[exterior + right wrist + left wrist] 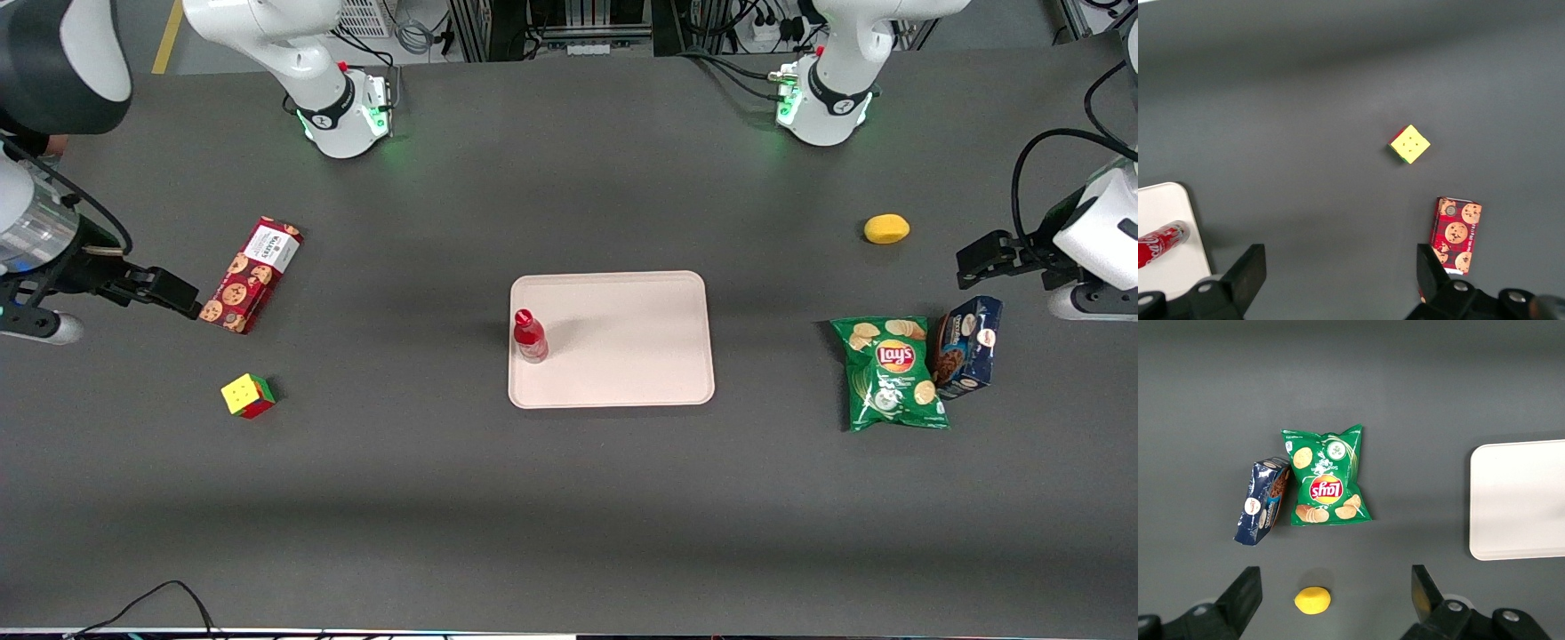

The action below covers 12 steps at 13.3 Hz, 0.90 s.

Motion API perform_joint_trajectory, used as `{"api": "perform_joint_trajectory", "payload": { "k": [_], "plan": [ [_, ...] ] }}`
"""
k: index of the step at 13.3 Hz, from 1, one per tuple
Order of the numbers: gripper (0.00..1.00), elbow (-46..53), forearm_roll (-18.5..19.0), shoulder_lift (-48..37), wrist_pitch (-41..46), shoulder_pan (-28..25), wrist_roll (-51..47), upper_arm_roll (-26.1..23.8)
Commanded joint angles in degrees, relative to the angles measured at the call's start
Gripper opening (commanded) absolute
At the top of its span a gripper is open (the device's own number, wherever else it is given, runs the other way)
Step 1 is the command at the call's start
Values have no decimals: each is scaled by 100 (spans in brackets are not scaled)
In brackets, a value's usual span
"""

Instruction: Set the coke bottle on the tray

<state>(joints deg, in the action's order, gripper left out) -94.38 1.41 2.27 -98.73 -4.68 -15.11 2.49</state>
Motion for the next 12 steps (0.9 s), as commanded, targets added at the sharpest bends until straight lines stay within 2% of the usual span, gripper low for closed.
{"api": "perform_joint_trajectory", "payload": {
  "k": [1, 6, 12],
  "plan": [
    [100, -335, -326, -507, 124, 46, 596, 409],
    [100, -318, -370, -631, 372, 397, 544, 463],
    [100, -186, -344, -543, 425, 389, 553, 525]
  ]
}}
